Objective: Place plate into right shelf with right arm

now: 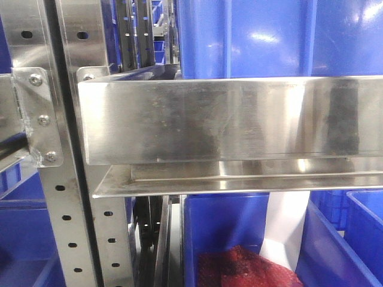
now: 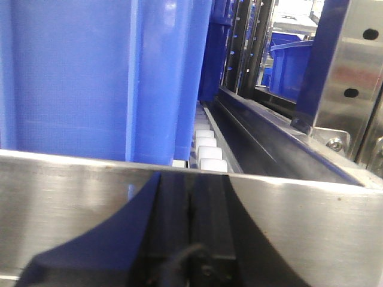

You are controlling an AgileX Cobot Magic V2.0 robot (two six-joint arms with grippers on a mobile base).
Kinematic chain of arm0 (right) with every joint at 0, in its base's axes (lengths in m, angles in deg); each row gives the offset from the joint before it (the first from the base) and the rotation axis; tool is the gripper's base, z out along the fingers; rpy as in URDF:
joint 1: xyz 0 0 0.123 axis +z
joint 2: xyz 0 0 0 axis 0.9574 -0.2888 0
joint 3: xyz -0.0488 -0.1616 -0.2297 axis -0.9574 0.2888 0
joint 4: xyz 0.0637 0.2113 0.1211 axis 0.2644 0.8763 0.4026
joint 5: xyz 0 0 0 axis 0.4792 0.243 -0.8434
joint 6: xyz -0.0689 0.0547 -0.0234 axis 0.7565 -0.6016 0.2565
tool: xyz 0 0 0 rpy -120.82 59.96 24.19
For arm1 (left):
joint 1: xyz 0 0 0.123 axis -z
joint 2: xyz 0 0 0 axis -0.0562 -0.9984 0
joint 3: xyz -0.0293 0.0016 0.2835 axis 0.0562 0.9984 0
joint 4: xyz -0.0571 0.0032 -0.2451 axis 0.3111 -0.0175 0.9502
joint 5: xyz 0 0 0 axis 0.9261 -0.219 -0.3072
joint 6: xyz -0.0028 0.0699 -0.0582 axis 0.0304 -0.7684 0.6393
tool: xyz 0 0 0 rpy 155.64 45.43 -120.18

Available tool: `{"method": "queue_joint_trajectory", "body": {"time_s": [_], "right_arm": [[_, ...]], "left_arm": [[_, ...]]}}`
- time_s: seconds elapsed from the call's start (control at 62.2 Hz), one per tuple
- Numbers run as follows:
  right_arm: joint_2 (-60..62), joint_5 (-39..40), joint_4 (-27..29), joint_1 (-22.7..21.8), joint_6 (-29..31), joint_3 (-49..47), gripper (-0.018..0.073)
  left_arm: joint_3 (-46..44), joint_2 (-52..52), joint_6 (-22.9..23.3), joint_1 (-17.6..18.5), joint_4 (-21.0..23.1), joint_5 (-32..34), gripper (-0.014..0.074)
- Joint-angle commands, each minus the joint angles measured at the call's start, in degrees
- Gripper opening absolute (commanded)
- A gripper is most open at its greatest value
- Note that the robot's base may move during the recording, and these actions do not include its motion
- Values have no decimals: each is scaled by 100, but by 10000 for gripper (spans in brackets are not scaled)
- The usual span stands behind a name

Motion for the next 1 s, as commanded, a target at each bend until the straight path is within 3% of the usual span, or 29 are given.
{"method": "queue_joint_trajectory", "body": {"time_s": [0.0,0.177,0.241,0.321,0.369,0.482,0.546,0.755,0.98], "right_arm": [[37,372,-171,-31,-37,-212,56],[-227,184,-168,-31,-37,-212,62],[-268,139,-163,-31,-37,-212,102],[-276,87,-117,-31,-37,-212,219],[-276,75,-39,-31,-37,-212,351],[-276,30,-13,-31,-37,-212,566],[-217,-28,0,-31,-37,-212,624],[277,-30,413,-31,-37,-212,566],[1192,-163,741,-31,-32,-29,307]], "left_arm": [[54,62,34,14,-1,518,-47],[54,62,34,14,-1,518,-47],[54,62,34,14,-1,518,-47],[54,62,34,14,-1,518,-47],[54,62,34,14,-1,518,-47],[54,62,34,14,-1,518,-47],[54,62,34,14,-1,518,-47],[54,62,34,14,-1,518,-47],[54,62,34,14,-1,518,-47]]}}
